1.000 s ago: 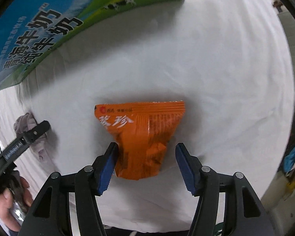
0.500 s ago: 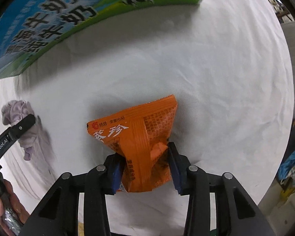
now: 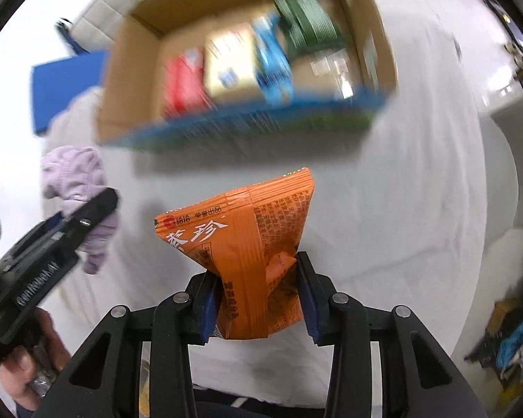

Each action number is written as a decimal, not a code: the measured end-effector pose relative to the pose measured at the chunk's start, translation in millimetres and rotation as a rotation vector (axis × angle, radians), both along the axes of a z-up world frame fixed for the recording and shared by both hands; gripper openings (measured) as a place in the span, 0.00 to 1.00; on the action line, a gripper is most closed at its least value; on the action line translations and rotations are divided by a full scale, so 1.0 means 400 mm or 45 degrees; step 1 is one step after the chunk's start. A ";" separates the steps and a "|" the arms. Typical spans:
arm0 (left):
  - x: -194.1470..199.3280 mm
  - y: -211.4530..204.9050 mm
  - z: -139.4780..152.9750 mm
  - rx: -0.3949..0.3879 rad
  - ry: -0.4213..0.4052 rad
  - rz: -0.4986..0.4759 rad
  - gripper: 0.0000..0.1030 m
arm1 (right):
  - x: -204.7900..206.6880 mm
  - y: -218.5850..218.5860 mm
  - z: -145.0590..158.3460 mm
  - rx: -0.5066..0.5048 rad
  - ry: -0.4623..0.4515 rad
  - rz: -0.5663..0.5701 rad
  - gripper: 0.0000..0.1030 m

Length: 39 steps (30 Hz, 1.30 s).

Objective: Organize soft objects
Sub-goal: 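Drop the orange bag and lilac sock into the box, opening both tools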

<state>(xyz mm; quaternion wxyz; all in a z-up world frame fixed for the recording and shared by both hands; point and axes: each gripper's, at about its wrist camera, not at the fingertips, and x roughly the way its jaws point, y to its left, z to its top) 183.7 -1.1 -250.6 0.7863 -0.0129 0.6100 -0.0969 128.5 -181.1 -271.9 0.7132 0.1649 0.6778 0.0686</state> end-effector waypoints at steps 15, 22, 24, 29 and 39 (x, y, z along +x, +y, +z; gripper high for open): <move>0.494 -0.062 0.105 -0.049 0.013 0.000 0.42 | 0.477 -0.002 0.203 -0.097 -0.286 -0.023 0.40; 0.675 -0.065 -0.040 -0.097 0.247 0.052 0.42 | 0.655 0.020 0.041 -0.115 -0.217 -0.012 0.40; 0.709 -0.068 -0.080 -0.088 0.292 0.056 0.42 | 0.686 0.028 0.000 -0.127 -0.196 0.003 0.40; 0.748 -0.073 -0.133 -0.051 0.337 0.063 0.42 | 0.726 0.029 -0.067 -0.148 -0.175 0.014 0.40; 0.767 -0.077 -0.166 0.014 0.376 0.123 0.56 | 0.784 0.016 -0.130 -0.142 -0.128 0.008 0.70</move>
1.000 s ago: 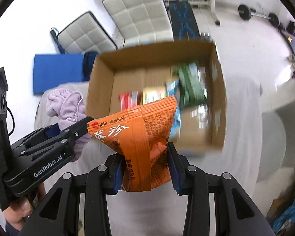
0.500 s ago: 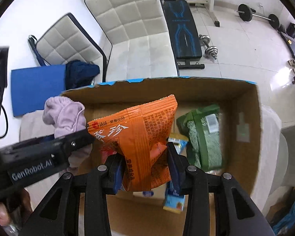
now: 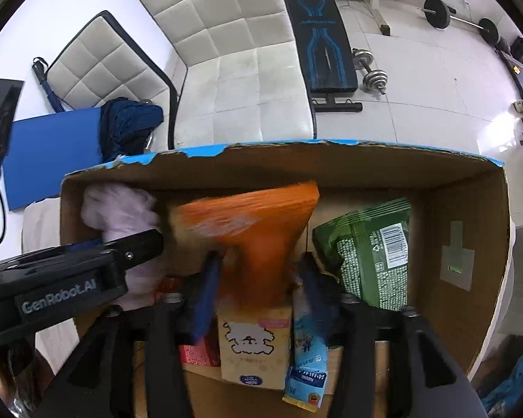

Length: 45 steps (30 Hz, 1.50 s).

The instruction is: Organize soft objects

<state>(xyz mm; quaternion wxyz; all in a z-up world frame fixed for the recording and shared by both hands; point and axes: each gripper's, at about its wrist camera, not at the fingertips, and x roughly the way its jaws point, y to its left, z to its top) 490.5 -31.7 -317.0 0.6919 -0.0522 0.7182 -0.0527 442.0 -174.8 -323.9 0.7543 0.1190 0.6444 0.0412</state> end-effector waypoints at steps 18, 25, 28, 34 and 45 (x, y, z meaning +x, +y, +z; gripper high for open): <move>-0.078 -0.014 0.082 0.130 -0.174 -0.080 0.72 | -0.088 -0.045 0.043 -0.167 0.042 0.017 0.75; -0.151 -0.010 0.105 0.161 -0.207 -0.085 0.82 | -0.154 -0.067 0.060 -0.194 0.059 0.013 0.87; -0.180 -0.006 0.118 0.192 -0.242 -0.081 0.97 | -0.190 -0.076 0.071 -0.183 0.058 0.006 0.97; -0.243 0.005 0.164 0.200 -0.299 -0.059 0.99 | -0.260 -0.088 0.106 -0.207 0.053 0.004 1.00; -0.444 -0.005 0.354 0.195 -0.505 -0.028 0.99 | -0.449 -0.111 0.275 -0.213 -0.079 -0.025 1.00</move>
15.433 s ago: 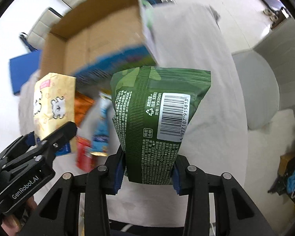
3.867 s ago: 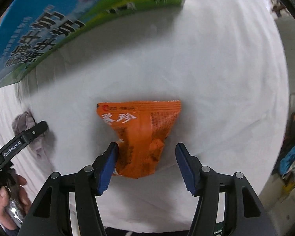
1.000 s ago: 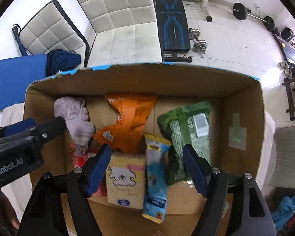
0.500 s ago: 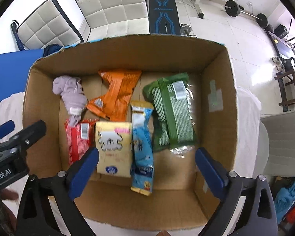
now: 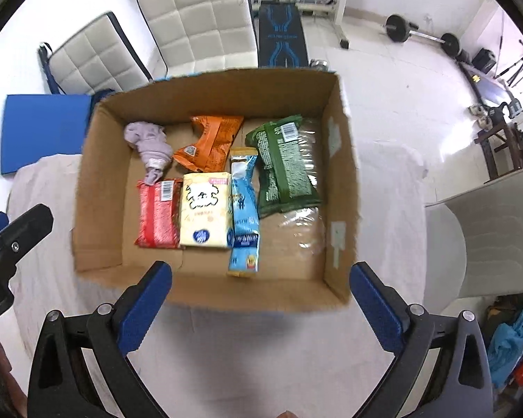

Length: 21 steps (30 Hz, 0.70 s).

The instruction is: Organize soft objects

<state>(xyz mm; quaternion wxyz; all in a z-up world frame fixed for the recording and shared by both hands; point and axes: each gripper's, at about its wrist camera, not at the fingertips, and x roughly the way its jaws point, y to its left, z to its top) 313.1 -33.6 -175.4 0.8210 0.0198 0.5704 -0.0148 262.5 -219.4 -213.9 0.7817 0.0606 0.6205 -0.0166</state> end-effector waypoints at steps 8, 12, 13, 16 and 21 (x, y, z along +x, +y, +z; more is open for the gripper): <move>-0.198 0.011 0.160 -0.054 -0.136 -0.009 0.99 | -0.215 -0.008 0.185 0.018 -0.173 0.002 1.00; -0.291 0.014 0.237 -0.061 -0.186 -0.029 0.99 | -0.324 -0.010 0.286 0.031 -0.243 0.019 1.00; -0.315 0.015 0.257 -0.056 -0.203 -0.031 0.99 | -0.349 -0.011 0.308 0.035 -0.256 0.017 1.00; -0.381 0.017 0.312 -0.071 -0.241 -0.039 0.99 | -0.421 -0.012 0.367 0.041 -0.293 0.016 1.00; -0.470 0.017 0.376 -0.063 -0.280 -0.058 0.99 | -0.526 -0.014 0.449 0.082 -0.343 0.018 1.00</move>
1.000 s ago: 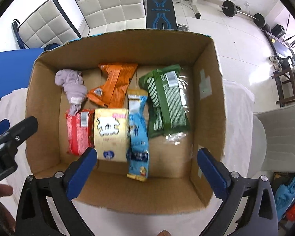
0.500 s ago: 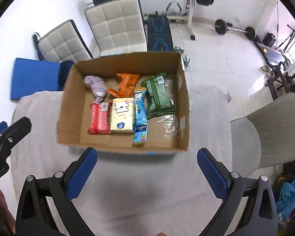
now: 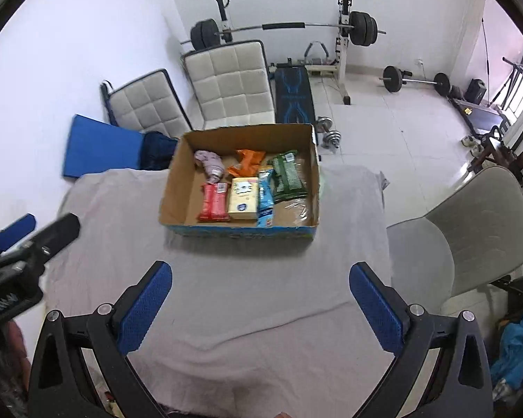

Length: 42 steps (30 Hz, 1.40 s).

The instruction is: Organize soft objects

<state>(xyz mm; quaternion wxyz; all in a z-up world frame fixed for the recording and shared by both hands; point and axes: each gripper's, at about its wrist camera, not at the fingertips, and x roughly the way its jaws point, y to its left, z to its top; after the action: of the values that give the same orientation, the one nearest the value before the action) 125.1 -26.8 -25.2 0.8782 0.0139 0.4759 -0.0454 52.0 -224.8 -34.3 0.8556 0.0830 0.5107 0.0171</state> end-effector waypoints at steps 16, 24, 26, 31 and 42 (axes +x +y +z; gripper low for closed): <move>-0.145 0.023 0.106 0.012 -0.084 0.014 0.99 | -0.183 -0.001 0.129 -0.023 -0.053 -0.011 1.00; -0.136 0.014 0.110 0.026 -0.131 0.022 0.99 | -0.150 -0.013 0.166 -0.070 -0.123 -0.056 1.00; -0.133 0.016 0.109 0.024 -0.133 0.025 0.99 | -0.141 -0.013 0.170 -0.081 -0.130 -0.058 1.00; -0.124 0.027 0.116 0.028 -0.160 0.058 0.99 | -0.123 -0.016 0.183 -0.094 -0.151 -0.067 1.00; -0.125 0.018 0.131 0.027 -0.181 0.054 0.99 | -0.123 -0.017 0.215 -0.109 -0.189 -0.059 1.00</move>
<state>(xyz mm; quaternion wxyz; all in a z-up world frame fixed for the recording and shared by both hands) 75.2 -19.8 27.3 0.9103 0.0164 0.4131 -0.0204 3.0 -231.5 51.9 0.8939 0.0565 0.4442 -0.0185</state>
